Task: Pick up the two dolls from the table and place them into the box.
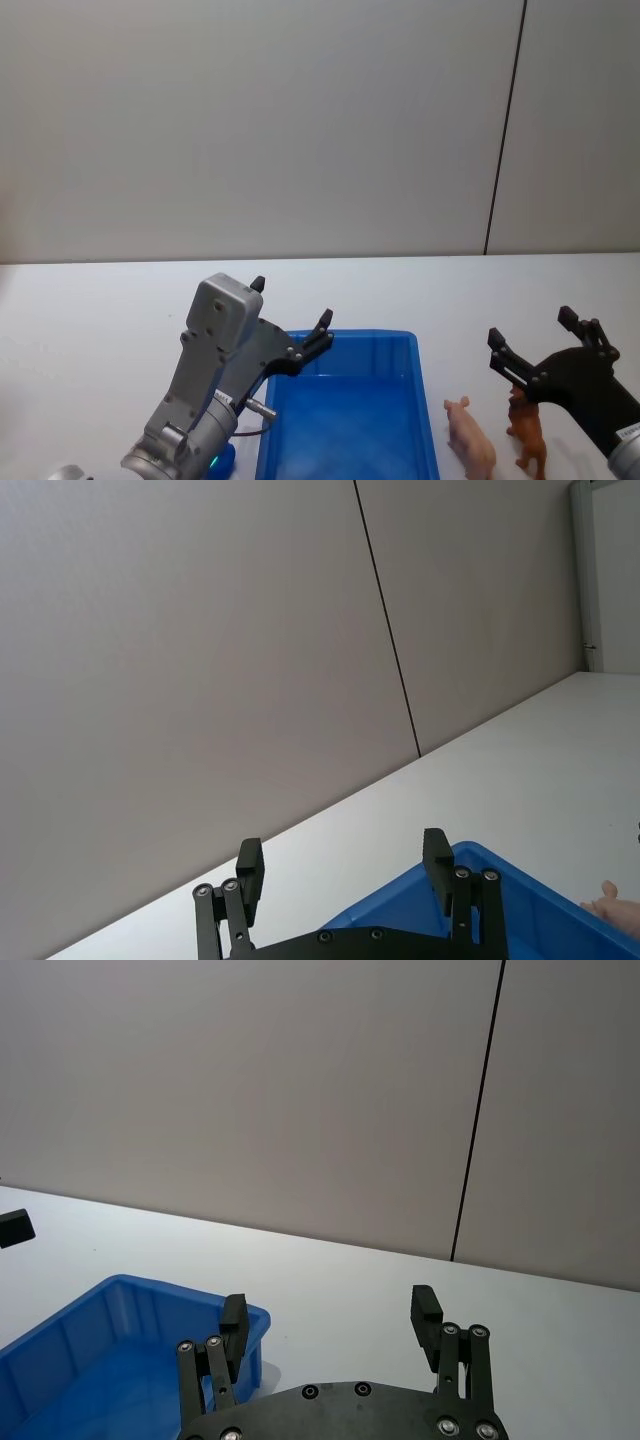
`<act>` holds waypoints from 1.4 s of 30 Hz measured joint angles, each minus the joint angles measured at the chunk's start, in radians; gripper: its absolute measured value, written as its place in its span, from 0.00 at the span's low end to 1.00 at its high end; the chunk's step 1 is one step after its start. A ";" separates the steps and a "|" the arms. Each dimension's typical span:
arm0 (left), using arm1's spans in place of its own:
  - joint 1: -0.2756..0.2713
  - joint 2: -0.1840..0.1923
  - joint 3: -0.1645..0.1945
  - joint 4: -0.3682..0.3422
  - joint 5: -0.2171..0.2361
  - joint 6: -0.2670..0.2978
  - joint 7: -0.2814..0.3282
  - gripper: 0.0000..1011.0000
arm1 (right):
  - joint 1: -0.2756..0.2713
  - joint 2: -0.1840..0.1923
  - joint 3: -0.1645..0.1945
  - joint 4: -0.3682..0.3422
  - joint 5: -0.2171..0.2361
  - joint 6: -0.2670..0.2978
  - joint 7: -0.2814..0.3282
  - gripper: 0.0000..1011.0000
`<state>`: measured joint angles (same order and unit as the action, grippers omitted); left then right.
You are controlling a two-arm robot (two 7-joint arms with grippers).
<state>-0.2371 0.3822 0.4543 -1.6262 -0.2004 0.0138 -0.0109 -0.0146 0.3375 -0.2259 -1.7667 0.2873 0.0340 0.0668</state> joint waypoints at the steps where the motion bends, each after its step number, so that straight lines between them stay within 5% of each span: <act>1: 0.000 0.000 0.000 0.000 0.000 0.000 0.000 0.99 | 0.000 0.000 0.000 0.000 0.000 0.000 0.000 0.99; 42: 0.000 0.000 0.000 0.000 0.000 0.000 0.000 0.99 | -0.019 -0.005 -0.004 -0.019 -0.005 0.021 -0.033 0.99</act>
<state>-0.2371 0.3821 0.4542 -1.6262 -0.2004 0.0138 -0.0110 -0.0332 0.3329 -0.2301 -1.7857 0.2824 0.0552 0.0336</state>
